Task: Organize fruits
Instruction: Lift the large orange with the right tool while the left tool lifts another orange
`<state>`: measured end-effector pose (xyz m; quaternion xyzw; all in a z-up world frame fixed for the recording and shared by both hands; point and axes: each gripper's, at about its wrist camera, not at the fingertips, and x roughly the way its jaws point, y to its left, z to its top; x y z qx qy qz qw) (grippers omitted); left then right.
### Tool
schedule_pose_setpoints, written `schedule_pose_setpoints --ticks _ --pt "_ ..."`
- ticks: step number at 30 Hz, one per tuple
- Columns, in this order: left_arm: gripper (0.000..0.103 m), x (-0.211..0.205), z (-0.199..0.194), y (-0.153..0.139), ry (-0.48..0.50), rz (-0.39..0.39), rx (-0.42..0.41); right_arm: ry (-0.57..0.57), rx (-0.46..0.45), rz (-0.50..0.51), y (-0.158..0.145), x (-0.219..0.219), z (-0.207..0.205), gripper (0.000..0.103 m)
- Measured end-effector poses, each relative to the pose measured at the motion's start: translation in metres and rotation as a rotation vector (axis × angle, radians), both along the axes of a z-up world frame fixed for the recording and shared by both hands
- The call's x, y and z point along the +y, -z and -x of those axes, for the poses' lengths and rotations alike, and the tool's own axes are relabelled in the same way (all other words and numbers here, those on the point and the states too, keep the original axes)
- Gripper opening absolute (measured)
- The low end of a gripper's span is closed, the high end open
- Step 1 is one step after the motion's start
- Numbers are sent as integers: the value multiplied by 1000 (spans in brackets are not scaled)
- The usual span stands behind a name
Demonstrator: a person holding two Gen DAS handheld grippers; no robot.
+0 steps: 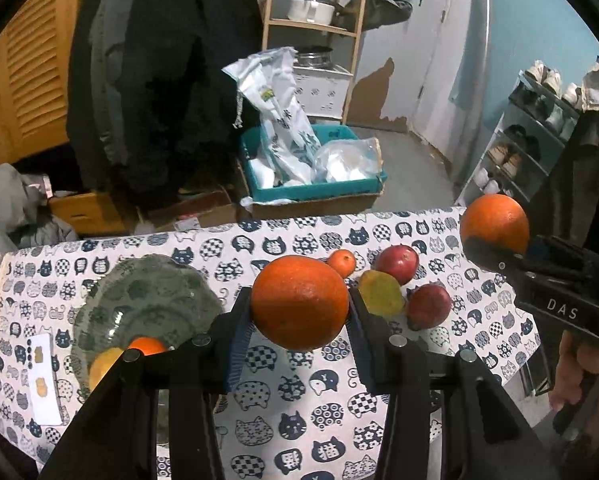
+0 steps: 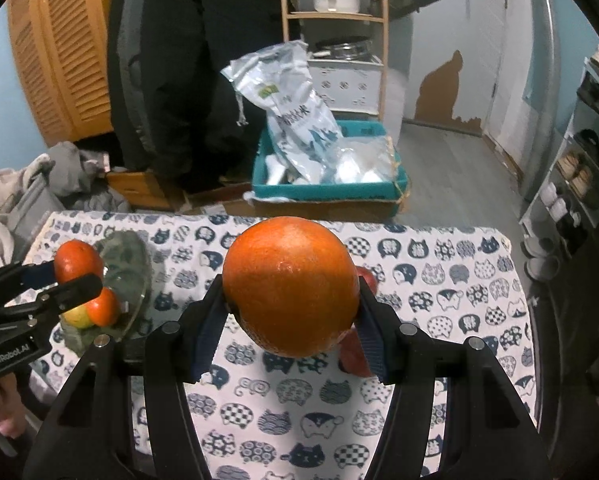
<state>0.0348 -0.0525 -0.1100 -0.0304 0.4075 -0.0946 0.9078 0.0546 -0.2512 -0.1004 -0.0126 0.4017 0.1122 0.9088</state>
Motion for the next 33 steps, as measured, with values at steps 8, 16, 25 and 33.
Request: schedule_pose_setpoints --ticks 8,16,25,33 --pt "46 23 5 -13 -46 -7 -35 -57 -27 0 -14 31 -1 60" --pt "46 45 7 -24 -82 -2 -59 -95 -46 -2 -25 59 -5 60" --pt "46 79 8 -27 -141 12 -64 -137 -37 -11 -26 94 -15 60" --pt "46 114 6 -22 -206 16 -55 -190 -30 -20 -27 135 -23 60"
